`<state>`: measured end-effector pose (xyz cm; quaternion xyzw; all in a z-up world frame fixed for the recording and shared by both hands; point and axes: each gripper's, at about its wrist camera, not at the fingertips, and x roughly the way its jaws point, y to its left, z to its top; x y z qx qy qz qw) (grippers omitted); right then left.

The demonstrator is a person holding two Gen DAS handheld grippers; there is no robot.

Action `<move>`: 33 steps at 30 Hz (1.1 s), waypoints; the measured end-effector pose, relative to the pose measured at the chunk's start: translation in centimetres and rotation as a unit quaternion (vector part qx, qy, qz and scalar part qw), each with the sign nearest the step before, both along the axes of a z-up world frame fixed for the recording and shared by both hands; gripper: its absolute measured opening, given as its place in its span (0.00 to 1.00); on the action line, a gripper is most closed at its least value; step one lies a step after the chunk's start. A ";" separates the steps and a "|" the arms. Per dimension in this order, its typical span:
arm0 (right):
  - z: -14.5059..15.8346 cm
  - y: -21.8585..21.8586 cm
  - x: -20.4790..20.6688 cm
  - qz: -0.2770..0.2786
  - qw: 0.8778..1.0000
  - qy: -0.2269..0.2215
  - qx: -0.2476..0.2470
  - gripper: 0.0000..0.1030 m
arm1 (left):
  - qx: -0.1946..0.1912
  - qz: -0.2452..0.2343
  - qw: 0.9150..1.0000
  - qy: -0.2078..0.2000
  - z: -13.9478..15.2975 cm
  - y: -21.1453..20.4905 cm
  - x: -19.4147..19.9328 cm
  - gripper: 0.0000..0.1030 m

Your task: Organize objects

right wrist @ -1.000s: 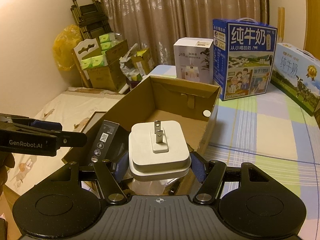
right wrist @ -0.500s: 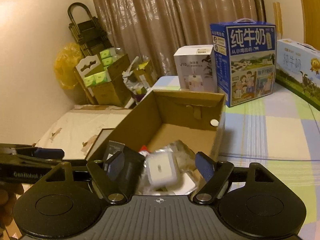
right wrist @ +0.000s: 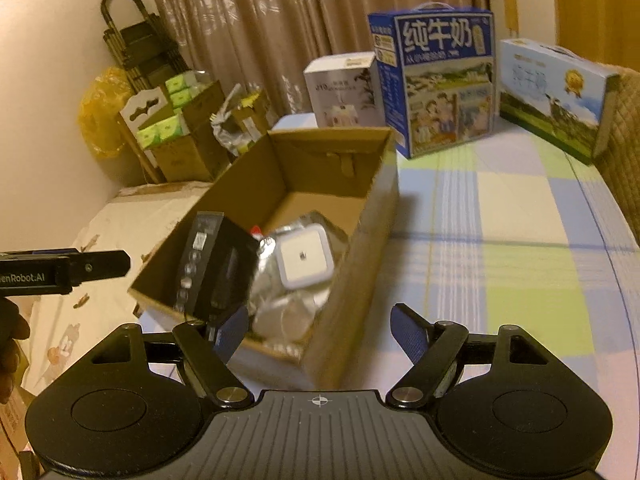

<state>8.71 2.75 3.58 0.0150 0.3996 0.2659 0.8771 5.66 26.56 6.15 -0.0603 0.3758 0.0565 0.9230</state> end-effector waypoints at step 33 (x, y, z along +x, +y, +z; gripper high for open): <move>-0.6 -3.2 -8.4 -0.031 0.999 0.027 -0.016 0.73 | 0.032 -0.013 0.999 0.025 -0.6 -6.0 -9.0 0.99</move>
